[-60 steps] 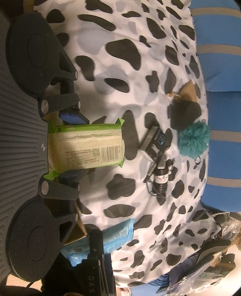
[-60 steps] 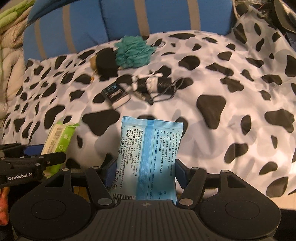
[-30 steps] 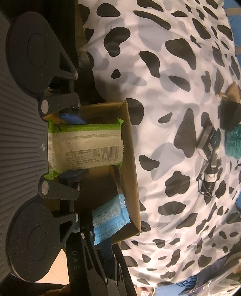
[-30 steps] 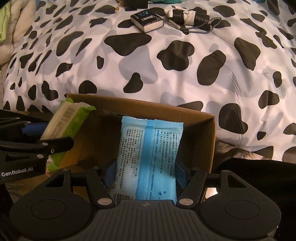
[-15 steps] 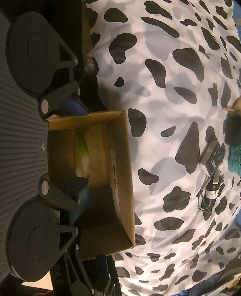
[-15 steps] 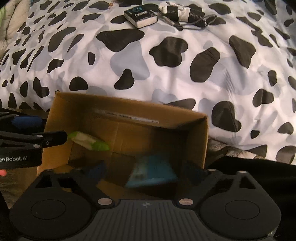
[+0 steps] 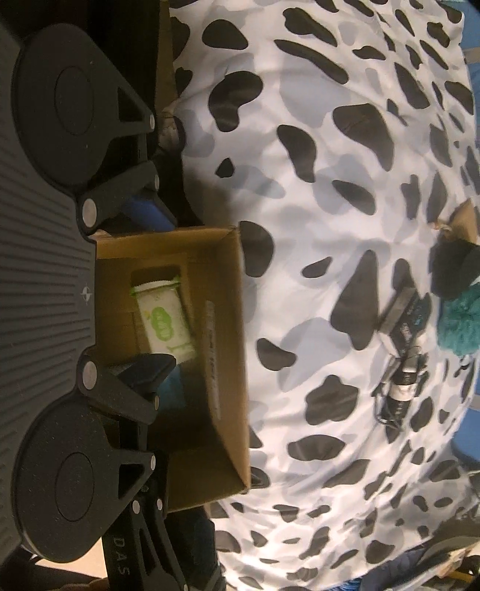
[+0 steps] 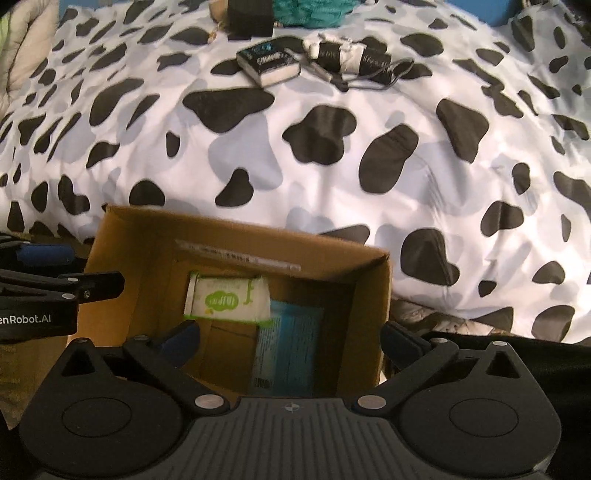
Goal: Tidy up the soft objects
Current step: 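Withdraw both tools from the box back toward the bedspread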
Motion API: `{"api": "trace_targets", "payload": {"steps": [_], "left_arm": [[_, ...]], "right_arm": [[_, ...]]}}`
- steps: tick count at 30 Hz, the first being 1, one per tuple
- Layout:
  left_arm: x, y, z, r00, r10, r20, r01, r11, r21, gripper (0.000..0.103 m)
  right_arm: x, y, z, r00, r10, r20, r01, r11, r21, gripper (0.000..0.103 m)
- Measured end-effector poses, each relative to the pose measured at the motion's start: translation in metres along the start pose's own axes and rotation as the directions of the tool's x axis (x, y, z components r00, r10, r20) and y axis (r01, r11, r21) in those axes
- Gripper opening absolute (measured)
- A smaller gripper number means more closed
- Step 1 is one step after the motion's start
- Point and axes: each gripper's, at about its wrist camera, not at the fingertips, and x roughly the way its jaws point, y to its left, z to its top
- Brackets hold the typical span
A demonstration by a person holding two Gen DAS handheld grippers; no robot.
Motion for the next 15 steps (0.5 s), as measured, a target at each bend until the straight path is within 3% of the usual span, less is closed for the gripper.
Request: {"api": "trace_targets", "payload": {"steps": [15], "left_arm": [[-0.010, 0.004, 0.011, 0.995, -0.038, 0.093, 0.042, 0.998, -0.044, 0.072]], "right_arm": [[-0.012, -0.004, 0.007, 0.993, -0.065, 0.103, 0.066, 0.998, -0.009, 0.103]]}}
